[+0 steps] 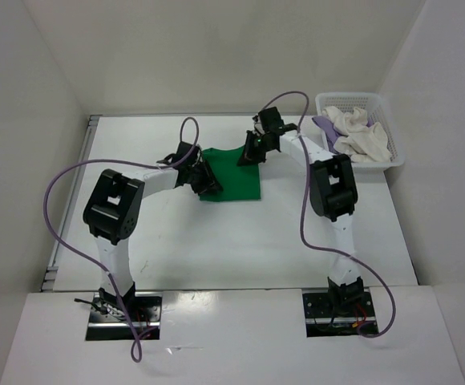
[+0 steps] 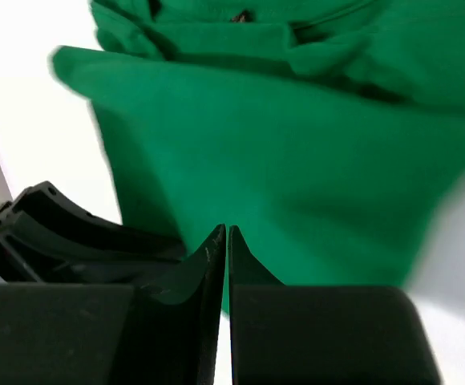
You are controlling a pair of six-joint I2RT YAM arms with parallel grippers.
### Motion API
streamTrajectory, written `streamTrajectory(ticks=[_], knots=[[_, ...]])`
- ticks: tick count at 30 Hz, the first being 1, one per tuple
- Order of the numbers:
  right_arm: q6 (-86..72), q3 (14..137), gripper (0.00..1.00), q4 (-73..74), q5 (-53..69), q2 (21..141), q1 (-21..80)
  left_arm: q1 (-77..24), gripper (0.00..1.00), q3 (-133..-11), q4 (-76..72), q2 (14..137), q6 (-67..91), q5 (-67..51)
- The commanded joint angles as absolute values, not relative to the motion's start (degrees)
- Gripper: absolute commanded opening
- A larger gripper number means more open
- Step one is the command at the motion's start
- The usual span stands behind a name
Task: Fold and stack the t-shirts
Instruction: Fold the long partially folded tshirt into a neat square
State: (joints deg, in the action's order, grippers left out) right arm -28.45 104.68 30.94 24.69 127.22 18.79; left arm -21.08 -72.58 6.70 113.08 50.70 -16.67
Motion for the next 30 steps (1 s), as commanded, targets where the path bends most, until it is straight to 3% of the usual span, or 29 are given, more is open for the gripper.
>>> streamTrajectory(ticks=[1,6,12,19,25,30], knots=[[-29.1,113.1,0.08,30.9,29.9,134.4,19.8,-20.0,0.41,-68.0,3.3,111.7,50.8,-17.2],[-31.8,121.6,0.05,30.3,31.9,141.8,19.8,-22.3,0.41,-59.5,1.9,107.1,52.5,-17.2],[-32.9,122.8,0.02,29.7,33.7,146.9,20.4,-22.9,0.41,-55.9,3.0,100.4,53.6,-17.2],[-30.1,114.4,0.02,29.6,30.2,135.5,21.6,-21.8,0.42,-68.1,5.2,99.1,53.6,-16.6],[-28.2,105.9,0.12,29.6,25.3,123.7,21.6,-19.0,0.41,-77.8,1.8,111.4,55.5,-20.0],[-28.7,93.5,0.13,25.6,25.3,117.2,21.6,-15.1,0.41,-85.8,0.7,120.4,56.2,-20.0]])
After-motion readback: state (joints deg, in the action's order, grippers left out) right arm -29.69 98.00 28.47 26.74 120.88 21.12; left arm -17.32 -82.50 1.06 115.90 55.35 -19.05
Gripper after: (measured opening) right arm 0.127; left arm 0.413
